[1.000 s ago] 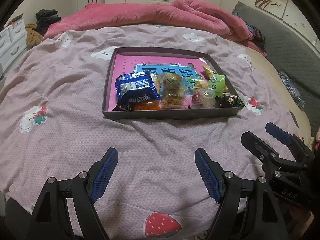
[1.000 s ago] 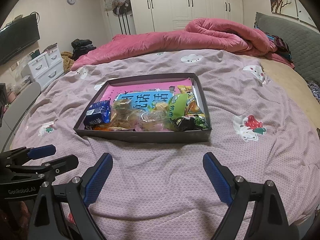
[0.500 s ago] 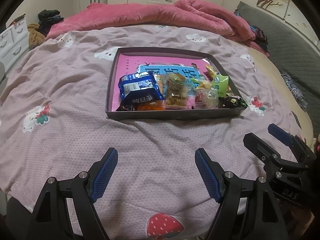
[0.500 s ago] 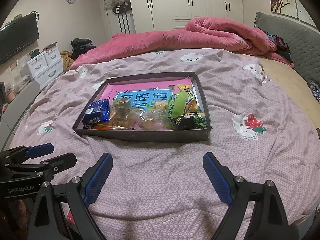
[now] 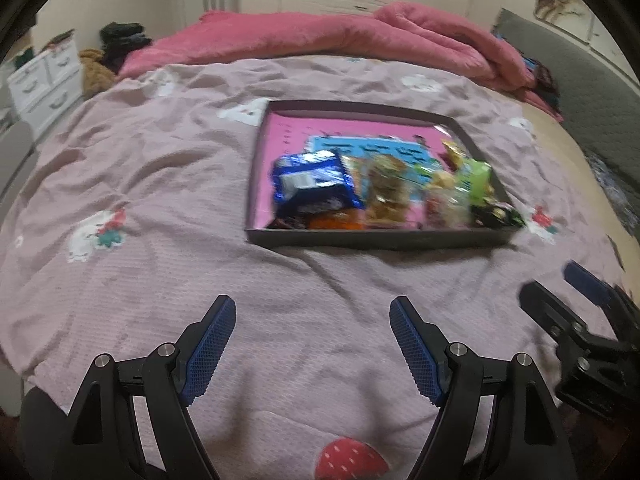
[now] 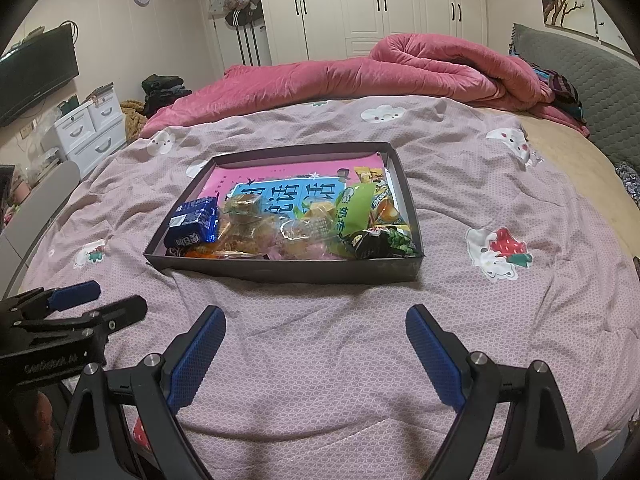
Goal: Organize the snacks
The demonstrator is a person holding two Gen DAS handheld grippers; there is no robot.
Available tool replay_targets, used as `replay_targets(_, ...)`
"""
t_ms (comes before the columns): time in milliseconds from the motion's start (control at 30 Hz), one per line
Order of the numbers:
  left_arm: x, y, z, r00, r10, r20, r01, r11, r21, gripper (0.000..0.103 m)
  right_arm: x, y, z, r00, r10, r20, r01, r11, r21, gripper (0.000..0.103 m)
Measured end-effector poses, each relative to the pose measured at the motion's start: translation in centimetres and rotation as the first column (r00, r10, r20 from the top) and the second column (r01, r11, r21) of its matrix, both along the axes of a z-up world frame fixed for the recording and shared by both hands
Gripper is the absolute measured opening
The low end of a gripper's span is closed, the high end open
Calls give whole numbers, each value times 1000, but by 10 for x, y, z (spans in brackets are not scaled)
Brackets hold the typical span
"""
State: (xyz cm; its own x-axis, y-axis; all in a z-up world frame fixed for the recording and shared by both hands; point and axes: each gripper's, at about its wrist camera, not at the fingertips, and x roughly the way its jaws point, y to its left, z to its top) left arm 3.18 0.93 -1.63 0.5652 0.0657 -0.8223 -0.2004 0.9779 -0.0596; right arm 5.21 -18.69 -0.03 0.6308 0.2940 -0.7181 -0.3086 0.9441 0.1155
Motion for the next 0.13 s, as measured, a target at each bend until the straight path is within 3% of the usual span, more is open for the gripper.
replay_targets(133, 4, 17, -3, 999, 46, 25, -45, 999, -13, 80, 5, -2, -2, 1000, -6, -1, 6, 1000, 9, 92)
